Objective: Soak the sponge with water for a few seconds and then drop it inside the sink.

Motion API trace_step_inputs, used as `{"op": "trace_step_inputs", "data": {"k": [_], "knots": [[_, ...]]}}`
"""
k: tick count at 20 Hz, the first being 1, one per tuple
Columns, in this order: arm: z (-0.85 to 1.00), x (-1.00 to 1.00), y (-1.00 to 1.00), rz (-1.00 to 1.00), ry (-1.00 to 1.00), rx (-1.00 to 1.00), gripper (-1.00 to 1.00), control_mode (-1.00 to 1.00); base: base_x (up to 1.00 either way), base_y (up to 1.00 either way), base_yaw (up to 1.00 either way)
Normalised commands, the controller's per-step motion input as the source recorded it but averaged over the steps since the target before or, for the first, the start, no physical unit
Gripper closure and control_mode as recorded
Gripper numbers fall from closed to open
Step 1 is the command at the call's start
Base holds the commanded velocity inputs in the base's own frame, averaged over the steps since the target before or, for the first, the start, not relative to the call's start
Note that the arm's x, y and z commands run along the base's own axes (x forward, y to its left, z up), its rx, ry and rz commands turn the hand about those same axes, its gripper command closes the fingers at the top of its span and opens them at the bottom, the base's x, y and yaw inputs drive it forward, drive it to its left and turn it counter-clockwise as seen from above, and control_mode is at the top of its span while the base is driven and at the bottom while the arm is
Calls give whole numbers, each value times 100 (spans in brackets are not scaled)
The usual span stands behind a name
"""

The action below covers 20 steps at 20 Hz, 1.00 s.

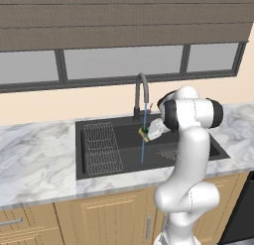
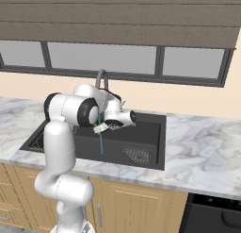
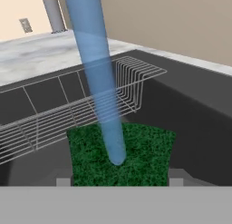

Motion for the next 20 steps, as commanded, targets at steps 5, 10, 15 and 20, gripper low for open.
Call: {"op": "trace_step_inputs", "data": {"k": [5, 10, 15, 20], "knots": [[0, 0, -1, 0, 0, 0, 100, -100, 0, 0, 0], [0, -16, -19, -1, 0, 0, 100, -100, 0, 0, 0], [17, -30, -33, -1, 0, 2, 100, -100, 0, 0, 0], [27, -4, -56, -3, 5, 0, 100, -100, 0, 0, 0]]}}
